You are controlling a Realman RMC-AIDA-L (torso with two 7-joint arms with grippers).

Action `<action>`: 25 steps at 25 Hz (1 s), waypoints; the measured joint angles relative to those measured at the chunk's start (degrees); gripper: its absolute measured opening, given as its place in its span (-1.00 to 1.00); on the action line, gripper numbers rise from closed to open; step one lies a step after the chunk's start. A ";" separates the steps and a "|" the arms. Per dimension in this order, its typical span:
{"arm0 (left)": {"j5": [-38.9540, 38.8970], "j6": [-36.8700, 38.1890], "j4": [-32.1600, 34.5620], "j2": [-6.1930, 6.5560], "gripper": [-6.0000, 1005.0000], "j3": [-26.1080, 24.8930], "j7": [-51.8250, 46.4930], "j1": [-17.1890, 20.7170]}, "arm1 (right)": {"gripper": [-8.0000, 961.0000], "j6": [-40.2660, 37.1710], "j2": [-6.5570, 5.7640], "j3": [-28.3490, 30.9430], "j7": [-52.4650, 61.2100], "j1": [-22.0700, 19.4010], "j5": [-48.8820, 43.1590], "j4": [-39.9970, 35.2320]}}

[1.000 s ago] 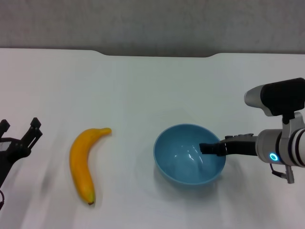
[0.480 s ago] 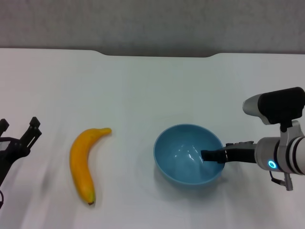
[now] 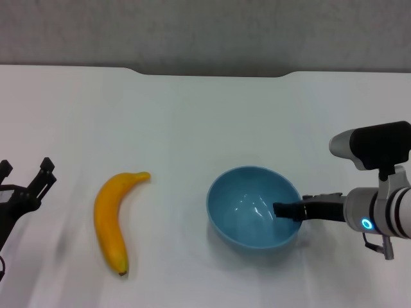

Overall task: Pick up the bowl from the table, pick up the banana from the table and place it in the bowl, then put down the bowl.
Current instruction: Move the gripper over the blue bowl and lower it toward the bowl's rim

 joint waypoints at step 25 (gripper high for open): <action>0.00 0.01 0.14 0.00 0.78 -0.25 0.00 0.22 | -0.63 0.56 -0.24 0.08 -2.71 0.50 4.09 0.25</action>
